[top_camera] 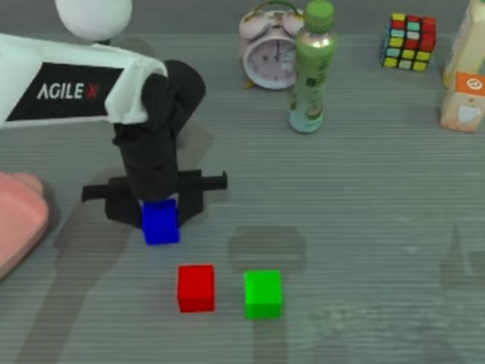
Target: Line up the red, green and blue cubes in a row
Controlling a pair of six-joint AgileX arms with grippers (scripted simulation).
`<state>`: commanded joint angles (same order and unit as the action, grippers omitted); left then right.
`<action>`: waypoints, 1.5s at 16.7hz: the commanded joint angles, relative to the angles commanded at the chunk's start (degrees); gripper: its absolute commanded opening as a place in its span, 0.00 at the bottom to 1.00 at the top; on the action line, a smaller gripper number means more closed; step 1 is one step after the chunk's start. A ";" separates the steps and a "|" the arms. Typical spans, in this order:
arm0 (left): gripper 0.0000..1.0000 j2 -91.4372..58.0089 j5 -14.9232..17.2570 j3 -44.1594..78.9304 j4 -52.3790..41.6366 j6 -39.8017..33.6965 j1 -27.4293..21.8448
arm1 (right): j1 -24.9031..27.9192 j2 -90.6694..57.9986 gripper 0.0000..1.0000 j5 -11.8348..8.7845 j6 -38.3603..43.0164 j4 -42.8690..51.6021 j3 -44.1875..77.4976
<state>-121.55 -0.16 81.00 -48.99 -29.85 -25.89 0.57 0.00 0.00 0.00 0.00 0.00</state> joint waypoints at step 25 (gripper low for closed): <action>0.00 -13.76 0.14 41.35 -27.70 -25.69 -30.40 | 0.00 0.00 1.00 0.00 0.00 0.00 0.00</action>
<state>-135.31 -0.02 122.35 -76.68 -55.54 -56.29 0.57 0.00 0.00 0.00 0.00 0.00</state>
